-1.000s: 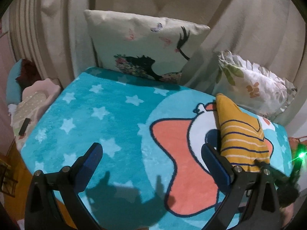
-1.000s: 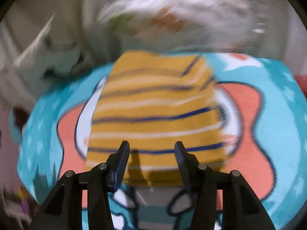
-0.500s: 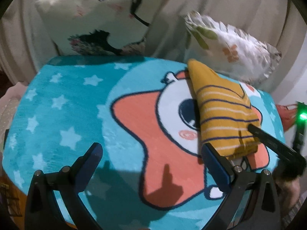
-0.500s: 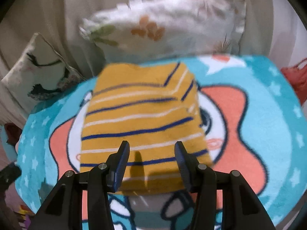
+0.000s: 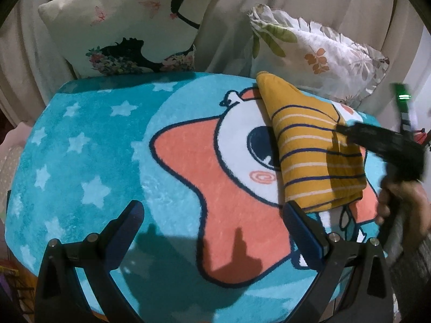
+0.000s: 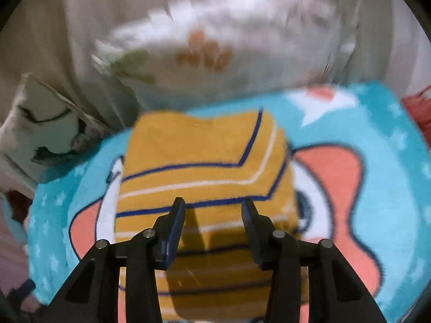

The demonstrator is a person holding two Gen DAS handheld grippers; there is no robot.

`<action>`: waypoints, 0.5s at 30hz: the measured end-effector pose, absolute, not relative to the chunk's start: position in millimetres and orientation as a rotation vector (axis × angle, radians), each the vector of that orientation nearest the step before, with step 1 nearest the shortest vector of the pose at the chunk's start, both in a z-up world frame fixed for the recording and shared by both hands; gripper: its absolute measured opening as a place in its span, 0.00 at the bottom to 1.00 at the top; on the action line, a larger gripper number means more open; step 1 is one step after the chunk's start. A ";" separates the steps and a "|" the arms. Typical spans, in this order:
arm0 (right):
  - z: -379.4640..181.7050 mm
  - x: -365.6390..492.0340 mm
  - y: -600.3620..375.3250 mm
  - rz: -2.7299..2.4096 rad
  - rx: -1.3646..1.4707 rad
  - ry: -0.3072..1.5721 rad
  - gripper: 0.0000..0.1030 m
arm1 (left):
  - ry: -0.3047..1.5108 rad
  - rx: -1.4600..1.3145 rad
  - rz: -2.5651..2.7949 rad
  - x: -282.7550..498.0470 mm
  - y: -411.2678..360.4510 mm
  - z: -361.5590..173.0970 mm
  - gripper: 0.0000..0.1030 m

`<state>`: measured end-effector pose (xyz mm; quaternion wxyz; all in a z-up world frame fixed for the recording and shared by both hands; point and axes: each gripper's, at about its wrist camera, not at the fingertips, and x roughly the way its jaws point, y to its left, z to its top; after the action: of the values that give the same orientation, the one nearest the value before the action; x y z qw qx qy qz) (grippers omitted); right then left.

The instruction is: Fold small clothes

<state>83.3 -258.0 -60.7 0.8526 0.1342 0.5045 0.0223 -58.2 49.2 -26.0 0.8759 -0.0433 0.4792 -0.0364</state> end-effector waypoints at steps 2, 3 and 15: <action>-76.0 89.7 -264.7 0.014 0.300 1.122 0.43 | 0.996 -0.095 -0.069 -61.6 50.9 -23.5 0.99; -71.1 86.0 -266.0 0.011 0.312 1.101 0.43 | 0.994 -0.099 -0.065 -63.5 51.9 -22.8 0.99; -36.2 -5.3 -243.6 0.162 -0.049 0.971 0.53 | 1.012 -0.108 -0.024 -68.7 6.4 -25.1 0.99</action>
<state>-5.3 -243.6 -36.2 0.8811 -0.0233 0.4659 0.0777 -68.7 6.4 -25.1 0.8732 -0.0515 0.4845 -0.0113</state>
